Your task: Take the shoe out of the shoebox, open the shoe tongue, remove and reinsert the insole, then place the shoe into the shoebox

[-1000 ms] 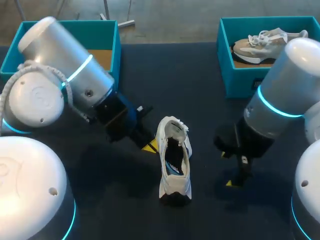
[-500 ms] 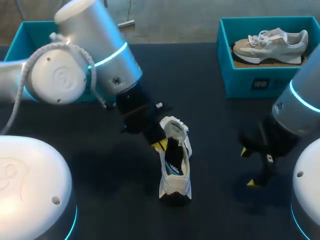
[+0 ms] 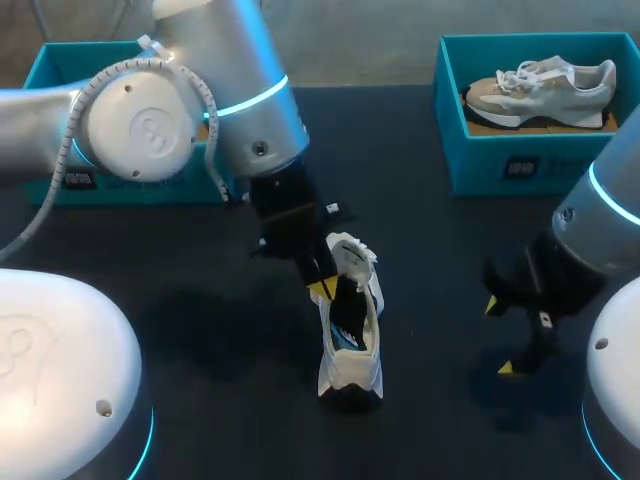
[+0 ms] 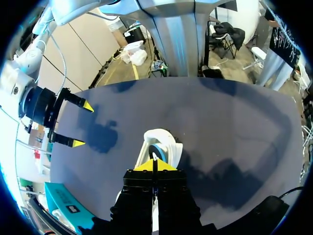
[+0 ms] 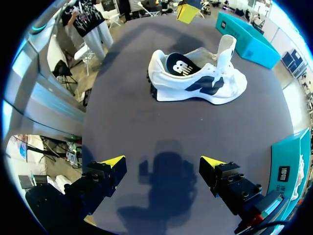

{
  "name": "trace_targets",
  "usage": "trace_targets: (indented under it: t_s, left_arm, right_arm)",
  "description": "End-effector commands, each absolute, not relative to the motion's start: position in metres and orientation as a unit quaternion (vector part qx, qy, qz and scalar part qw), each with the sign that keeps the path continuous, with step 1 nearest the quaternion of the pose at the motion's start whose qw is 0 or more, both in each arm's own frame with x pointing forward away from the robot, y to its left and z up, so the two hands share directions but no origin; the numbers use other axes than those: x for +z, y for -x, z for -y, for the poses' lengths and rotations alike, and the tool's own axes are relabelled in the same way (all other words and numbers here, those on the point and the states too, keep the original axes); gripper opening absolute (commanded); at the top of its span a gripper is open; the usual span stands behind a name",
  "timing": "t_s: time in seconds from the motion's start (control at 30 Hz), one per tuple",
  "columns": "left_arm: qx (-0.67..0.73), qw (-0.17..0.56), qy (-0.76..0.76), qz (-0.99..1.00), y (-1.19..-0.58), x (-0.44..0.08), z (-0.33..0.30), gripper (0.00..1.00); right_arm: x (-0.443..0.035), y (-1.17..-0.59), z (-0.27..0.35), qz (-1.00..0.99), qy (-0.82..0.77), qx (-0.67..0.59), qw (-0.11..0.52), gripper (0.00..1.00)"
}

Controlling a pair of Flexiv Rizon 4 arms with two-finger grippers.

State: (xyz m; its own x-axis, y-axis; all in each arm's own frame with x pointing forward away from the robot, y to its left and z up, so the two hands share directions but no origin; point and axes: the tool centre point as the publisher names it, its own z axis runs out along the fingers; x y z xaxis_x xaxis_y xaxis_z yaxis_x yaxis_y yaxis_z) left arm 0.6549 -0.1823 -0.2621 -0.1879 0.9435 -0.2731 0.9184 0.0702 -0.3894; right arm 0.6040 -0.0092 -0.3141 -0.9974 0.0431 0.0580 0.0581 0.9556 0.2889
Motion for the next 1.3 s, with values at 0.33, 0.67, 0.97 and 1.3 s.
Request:
trace_targets:
  t_s: [0.33, 0.67, 0.97, 1.3]
  left_arm:
    - [0.187, 0.047, 0.678, 0.71, -0.684, -0.268, 0.193, 0.0]
    - [0.133, 0.078, 0.73, 0.666, -0.7, -0.279, 0.203, 0.0]
    - [0.088, 0.107, 0.775, 0.617, -0.689, -0.279, 0.2, 0.0]
    - [0.088, 0.107, 0.775, 0.617, -0.689, -0.279, 0.2, 0.0]
  right_arm:
    - [-0.313, -0.612, 0.022, 0.987, 0.012, -0.158, 0.04, 1.0]
    - [-0.309, -0.618, 0.044, 0.985, -0.018, -0.164, 0.055, 1.0]
    - [-0.309, -0.618, 0.044, 0.985, -0.018, -0.164, 0.055, 1.0]
    - [-0.309, -0.618, 0.044, 0.985, -0.018, -0.164, 0.055, 1.0]
